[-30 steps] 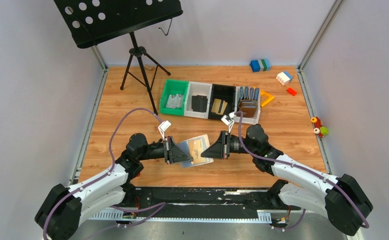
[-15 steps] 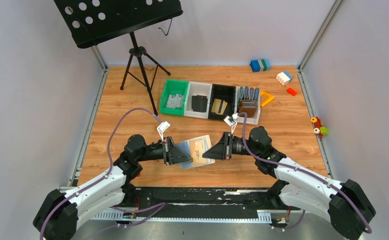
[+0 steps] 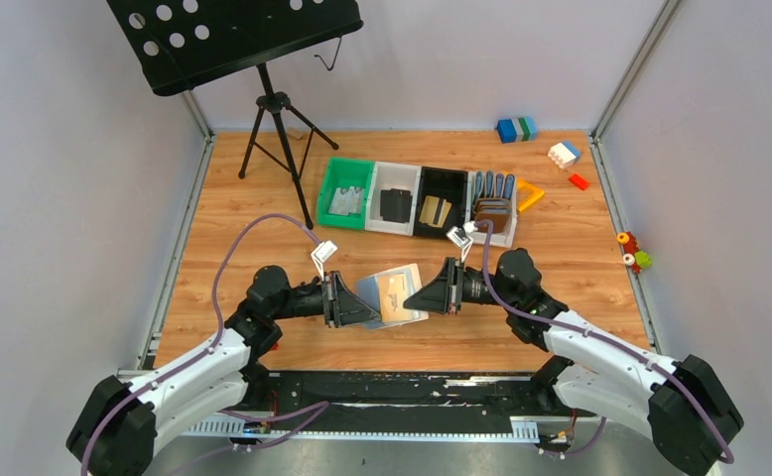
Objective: Take the credit cards out of the card holder
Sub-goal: Remove the credit card from the card holder.
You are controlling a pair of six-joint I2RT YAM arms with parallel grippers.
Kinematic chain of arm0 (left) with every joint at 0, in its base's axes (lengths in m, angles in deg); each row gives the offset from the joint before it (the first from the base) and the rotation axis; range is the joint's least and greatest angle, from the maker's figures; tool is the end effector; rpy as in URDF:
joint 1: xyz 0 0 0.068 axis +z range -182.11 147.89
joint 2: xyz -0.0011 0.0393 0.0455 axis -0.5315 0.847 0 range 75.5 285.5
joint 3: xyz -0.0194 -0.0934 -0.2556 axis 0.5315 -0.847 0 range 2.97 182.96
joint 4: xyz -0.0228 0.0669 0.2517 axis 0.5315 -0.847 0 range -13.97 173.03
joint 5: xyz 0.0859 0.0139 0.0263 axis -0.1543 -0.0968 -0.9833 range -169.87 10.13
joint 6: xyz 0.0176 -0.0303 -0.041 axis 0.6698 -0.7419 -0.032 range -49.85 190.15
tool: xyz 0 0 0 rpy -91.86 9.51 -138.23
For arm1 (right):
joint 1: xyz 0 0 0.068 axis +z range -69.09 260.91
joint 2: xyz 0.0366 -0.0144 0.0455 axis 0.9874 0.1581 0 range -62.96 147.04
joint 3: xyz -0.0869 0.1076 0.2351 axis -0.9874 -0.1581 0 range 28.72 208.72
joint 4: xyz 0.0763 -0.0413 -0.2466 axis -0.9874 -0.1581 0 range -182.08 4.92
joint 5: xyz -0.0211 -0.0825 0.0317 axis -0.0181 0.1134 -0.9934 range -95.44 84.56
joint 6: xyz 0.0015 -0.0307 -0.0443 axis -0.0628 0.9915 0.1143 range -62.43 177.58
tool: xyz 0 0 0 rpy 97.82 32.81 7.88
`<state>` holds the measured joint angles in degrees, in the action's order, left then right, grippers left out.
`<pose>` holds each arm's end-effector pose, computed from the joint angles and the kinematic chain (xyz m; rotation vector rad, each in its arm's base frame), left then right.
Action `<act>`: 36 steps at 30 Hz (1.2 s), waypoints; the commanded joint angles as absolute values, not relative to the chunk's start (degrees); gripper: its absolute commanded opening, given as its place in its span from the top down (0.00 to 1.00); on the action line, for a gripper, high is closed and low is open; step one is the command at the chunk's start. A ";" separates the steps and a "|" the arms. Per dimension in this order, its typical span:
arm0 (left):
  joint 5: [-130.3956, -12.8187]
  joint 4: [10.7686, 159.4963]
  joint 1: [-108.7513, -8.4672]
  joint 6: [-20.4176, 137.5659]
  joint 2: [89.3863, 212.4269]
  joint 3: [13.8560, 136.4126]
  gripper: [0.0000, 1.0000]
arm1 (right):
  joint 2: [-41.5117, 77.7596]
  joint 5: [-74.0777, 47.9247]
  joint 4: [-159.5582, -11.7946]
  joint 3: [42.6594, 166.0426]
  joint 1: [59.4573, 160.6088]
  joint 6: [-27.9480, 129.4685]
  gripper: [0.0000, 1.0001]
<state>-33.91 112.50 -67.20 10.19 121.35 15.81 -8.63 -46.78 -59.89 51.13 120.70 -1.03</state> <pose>0.1267 -0.1203 0.2137 0.3234 1.9750 -1.8214 0.1430 0.1498 0.2376 -0.3264 2.0284 1.7911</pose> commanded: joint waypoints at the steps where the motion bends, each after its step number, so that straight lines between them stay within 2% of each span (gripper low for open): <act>1: -31.93 118.90 -66.96 8.82 122.44 17.23 0.70 | -6.63 -49.85 -52.63 51.48 120.55 -3.01 1.00; 6: -30.23 121.05 -67.08 8.16 124.84 18.88 0.69 | -4.61 -50.79 -49.65 51.26 120.79 -4.17 1.00; 9: -30.01 121.06 -67.50 8.49 125.85 19.62 0.72 | -4.37 -50.83 -49.49 51.47 121.05 -4.21 1.00; 12: -29.95 121.43 -67.92 8.63 126.55 19.96 0.81 | -4.17 -50.77 -49.47 51.57 121.23 -4.16 1.00; 14: -29.86 121.00 -67.91 9.23 126.48 20.04 0.96 | -4.28 -50.83 -49.49 51.50 121.24 -4.19 0.99; 15: -30.01 120.01 -67.93 9.92 126.22 20.18 1.00 | -4.41 -50.72 -49.56 51.48 121.17 -4.25 0.99; 21: -31.98 111.99 -66.95 13.53 123.01 19.86 1.00 | -7.72 -49.62 -52.51 51.16 119.82 -4.08 1.00; 34: -30.81 115.15 -66.40 11.74 123.19 18.96 1.00 | -8.25 -50.51 -53.04 51.36 119.10 -4.01 1.00; 36: -30.49 115.88 -66.46 11.44 123.43 18.96 0.92 | -7.95 -50.99 -52.55 51.43 119.14 -4.19 1.00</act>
<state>-31.40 114.54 -66.79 10.45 123.25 18.17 -7.23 -49.64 -56.13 51.02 119.34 -3.48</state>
